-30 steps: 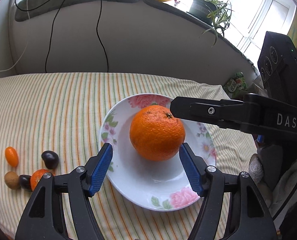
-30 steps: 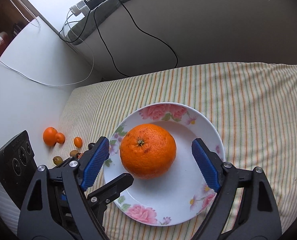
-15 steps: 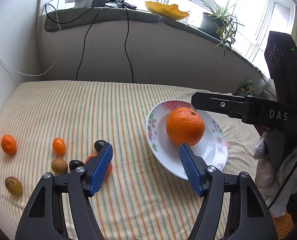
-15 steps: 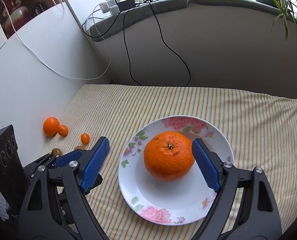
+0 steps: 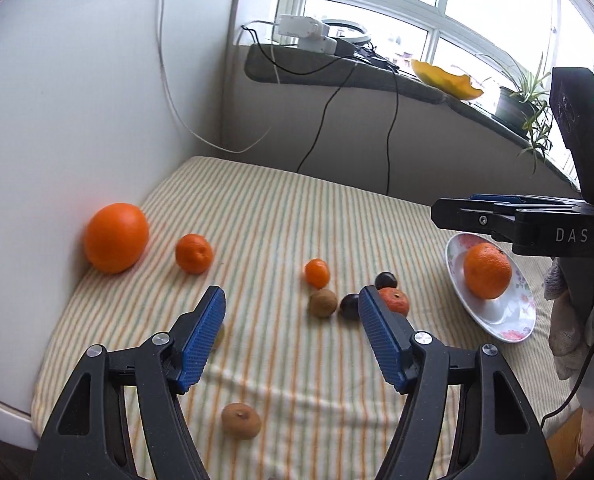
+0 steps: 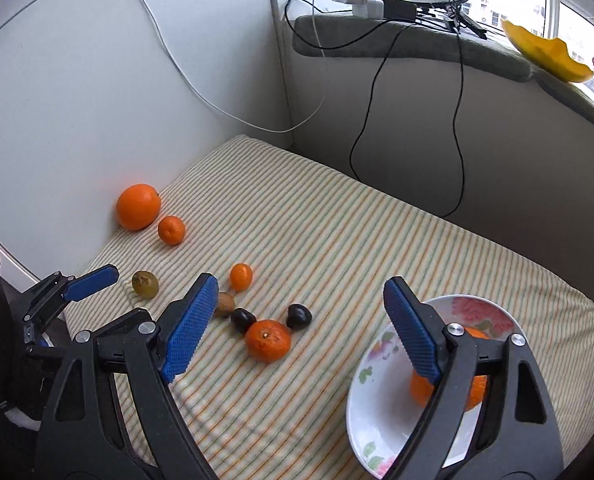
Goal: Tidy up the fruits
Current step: 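Grasp the orange by the wall with the right tool and lift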
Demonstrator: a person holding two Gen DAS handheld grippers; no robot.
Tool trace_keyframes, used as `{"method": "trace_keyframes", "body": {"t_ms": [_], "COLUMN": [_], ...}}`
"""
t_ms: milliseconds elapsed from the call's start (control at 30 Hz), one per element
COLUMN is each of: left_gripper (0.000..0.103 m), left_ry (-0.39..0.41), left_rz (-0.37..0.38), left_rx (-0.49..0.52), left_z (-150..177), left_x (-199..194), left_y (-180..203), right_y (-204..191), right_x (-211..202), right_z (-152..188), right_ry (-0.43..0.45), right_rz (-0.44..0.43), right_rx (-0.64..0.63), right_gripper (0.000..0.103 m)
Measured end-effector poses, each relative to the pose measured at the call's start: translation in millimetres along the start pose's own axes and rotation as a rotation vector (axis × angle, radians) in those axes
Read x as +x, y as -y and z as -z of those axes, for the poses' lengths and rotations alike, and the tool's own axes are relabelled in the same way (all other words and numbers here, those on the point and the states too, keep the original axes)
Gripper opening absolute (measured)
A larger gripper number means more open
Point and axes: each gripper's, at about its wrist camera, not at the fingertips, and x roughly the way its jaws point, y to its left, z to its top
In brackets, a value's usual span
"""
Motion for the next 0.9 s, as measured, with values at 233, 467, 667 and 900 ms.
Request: {"method": "trace_keyframes", "body": {"t_ms": [233, 467, 667, 900], "left_gripper": [0.069, 0.069, 0.069, 0.069], "left_ry": [0.014, 0.026, 0.019, 0.014], "left_rz": [-0.116, -0.174, -0.192, -0.203], "left_rx": [-0.089, -0.157, -0.176, -0.187], "left_z": [6.3, 4.7, 0.1, -5.4], "left_x": [-5.1, 6.0, 21.3, 35.1], "left_y": [-59.5, -93.3, -104.2, -110.0], "right_y": [-47.2, -93.6, -119.8, -136.4], "right_x": [46.9, 93.4, 136.3, 183.5], "right_z": [-28.7, -57.4, -73.5, -88.2], "right_ry": [-0.066, -0.101, -0.150, -0.214], "right_rz": [-0.211, -0.350, -0.417, -0.501], "right_rx": [-0.028, -0.065, -0.071, -0.034], "right_gripper": [0.087, 0.087, 0.087, 0.087]}}
